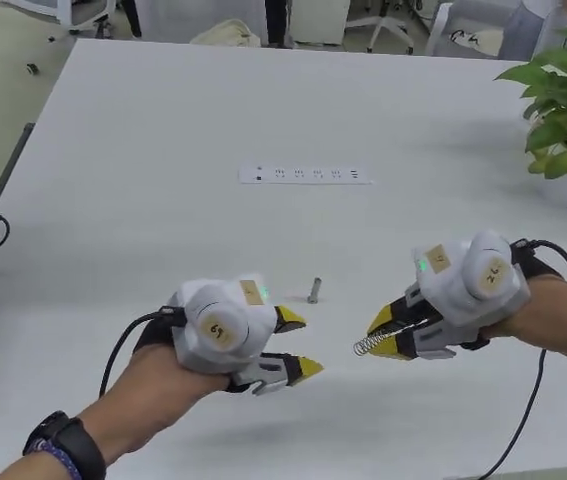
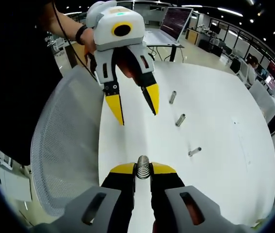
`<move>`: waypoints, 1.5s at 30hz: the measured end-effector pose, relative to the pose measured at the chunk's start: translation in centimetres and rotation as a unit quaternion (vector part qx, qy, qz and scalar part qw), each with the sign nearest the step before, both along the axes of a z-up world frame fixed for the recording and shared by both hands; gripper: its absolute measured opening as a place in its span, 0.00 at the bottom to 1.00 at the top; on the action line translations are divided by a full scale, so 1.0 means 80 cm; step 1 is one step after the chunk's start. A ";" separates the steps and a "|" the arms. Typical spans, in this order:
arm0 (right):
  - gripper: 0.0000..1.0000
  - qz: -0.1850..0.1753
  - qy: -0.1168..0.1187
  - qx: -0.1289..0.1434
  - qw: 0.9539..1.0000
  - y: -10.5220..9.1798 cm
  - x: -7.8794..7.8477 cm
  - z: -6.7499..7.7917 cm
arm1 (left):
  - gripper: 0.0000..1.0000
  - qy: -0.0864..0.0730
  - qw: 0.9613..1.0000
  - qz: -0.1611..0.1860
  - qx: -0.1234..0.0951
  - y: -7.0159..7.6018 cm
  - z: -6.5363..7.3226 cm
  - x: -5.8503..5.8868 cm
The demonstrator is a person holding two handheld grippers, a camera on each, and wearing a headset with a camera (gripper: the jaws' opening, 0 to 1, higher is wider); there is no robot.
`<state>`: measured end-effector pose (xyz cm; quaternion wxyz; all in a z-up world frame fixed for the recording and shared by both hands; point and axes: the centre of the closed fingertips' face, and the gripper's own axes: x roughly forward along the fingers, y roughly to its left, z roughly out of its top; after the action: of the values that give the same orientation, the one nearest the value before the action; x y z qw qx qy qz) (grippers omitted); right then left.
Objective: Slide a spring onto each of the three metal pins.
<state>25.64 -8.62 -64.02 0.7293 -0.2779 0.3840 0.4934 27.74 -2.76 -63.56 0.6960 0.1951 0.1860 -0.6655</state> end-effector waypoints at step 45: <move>0.09 -0.047 0.009 -0.028 0.998 -0.043 0.093 -0.020 | 0.43 0.035 0.975 0.217 0.005 0.158 -0.035 0.061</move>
<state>33.09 -12.08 -65.66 0.7402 -0.2751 0.4168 0.4503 32.63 9.87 -66.34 0.8161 0.1306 0.2515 -0.5036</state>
